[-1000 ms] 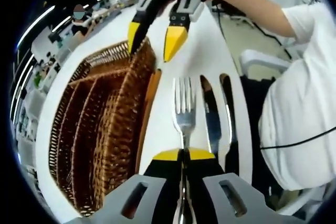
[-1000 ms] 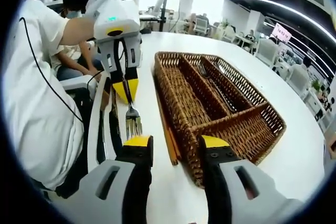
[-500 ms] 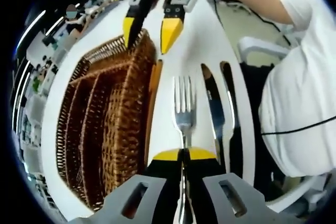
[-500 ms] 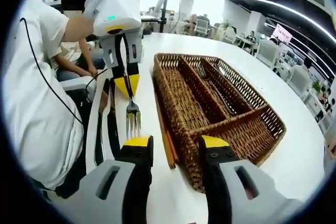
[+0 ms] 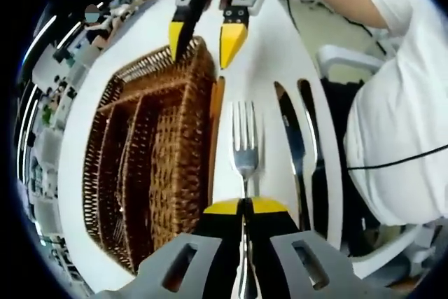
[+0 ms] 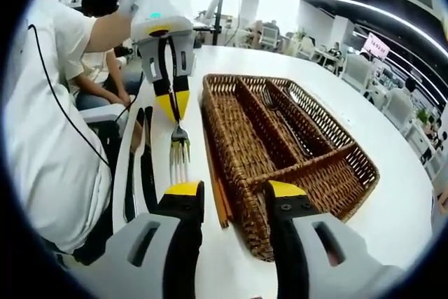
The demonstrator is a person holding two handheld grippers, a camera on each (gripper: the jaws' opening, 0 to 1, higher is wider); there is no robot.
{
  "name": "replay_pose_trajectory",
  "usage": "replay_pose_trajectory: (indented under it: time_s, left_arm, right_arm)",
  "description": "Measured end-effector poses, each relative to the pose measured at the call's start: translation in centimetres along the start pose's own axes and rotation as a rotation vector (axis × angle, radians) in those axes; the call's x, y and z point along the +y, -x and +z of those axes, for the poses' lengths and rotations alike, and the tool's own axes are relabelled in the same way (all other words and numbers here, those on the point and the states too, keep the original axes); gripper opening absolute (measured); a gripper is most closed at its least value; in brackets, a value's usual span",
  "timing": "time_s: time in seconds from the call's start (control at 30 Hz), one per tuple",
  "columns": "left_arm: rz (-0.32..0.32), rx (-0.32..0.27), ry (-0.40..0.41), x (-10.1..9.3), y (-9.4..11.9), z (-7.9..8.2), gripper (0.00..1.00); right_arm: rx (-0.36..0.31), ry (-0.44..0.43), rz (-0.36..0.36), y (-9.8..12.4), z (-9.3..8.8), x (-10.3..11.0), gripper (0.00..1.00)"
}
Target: Arrange the knives, forks, and spoons in their matching storage slots by inserting each utensil handle-first until every utensil is classified and aligned in the correct compartment
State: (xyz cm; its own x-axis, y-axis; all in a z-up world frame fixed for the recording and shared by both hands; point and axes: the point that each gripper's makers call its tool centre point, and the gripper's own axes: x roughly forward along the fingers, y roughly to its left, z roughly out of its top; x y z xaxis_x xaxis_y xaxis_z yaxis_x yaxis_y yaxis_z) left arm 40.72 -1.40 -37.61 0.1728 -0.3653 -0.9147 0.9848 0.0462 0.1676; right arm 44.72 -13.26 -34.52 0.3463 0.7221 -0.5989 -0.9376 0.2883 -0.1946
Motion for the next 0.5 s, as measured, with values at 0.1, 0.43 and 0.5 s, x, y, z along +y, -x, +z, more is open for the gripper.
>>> replay_pose_trajectory:
  time_s: [0.1, 0.43, 0.5]
  left_arm:
    - [-0.001, 0.0, 0.0, 0.3, 0.3, 0.0, 0.01]
    - [-0.008, 0.009, 0.001, 1.5, 1.4, 0.0, 0.01]
    - [-0.012, 0.006, 0.001, 1.6, 1.6, 0.2, 0.01]
  right_arm:
    - [-0.002, 0.001, 0.0, 0.0, 0.1, -0.1, 0.36]
    - [-0.013, 0.001, 0.008, -0.1, 0.7, -0.5, 0.37]
    - [-0.016, -0.001, 0.01, -0.2, 0.8, -0.7, 0.37]
